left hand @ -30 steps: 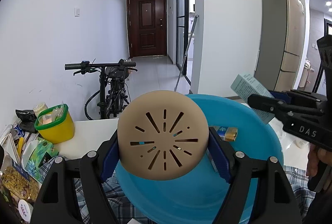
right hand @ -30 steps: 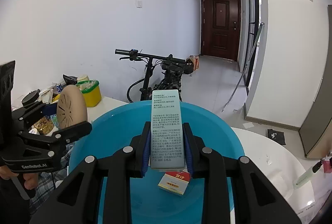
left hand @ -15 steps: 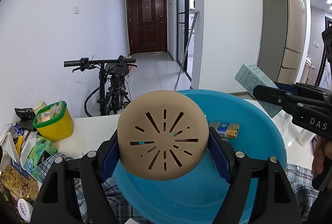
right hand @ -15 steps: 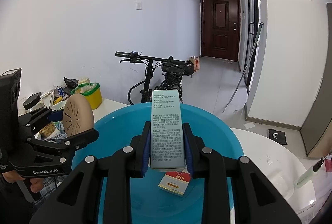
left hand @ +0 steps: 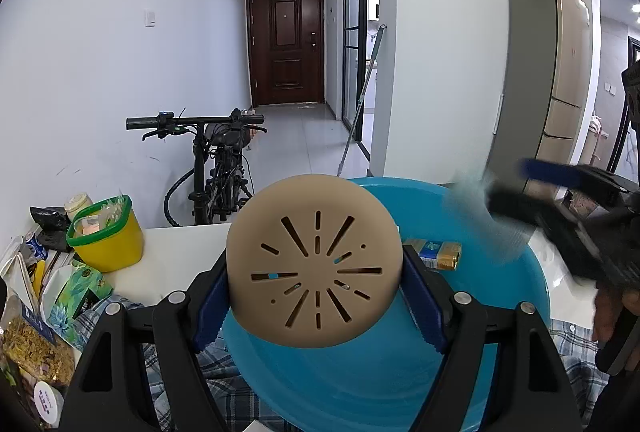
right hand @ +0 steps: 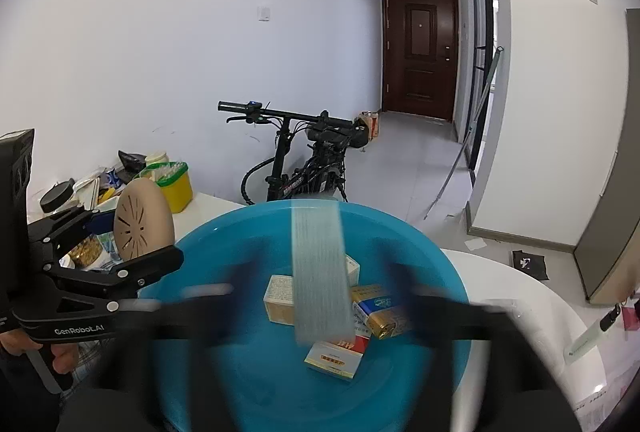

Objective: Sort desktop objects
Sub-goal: 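Lower the pale box and open the right tool into the basin, then open the left tool to drop the beige disc into the basin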

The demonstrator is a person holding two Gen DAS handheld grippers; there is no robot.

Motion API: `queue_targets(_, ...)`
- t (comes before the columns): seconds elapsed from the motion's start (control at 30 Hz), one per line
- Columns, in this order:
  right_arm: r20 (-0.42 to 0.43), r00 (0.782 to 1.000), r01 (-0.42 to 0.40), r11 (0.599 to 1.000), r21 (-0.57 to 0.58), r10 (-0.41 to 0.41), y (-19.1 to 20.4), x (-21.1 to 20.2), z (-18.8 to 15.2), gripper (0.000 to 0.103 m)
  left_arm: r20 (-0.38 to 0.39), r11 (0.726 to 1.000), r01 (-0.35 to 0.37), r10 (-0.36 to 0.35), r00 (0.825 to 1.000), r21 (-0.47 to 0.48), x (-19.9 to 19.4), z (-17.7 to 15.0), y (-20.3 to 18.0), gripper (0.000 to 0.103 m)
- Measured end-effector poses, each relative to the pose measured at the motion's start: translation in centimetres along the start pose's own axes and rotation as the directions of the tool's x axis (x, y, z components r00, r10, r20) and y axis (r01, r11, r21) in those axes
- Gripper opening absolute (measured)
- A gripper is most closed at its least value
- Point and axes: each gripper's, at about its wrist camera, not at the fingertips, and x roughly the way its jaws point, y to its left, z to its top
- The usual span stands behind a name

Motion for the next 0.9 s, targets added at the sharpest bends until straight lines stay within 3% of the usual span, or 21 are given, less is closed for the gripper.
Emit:
queue_targets(0.07,0.011,0.999,0.03,1.0,-0.005,-0.03,-0.02,-0.22,0.16,0.102,-0.001,1.0,0.0,0.0,1.0,-0.005,-0.04,0.02,0.21,0.08)
queue_targets(0.9,0.007,1.0,0.006,1.0,0.022,-0.006,-0.21,-0.4,0.16,0.102,-0.005,1.0,0.001,-0.001,1.0,-0.005,-0.07,0.08,0.2,0.08)
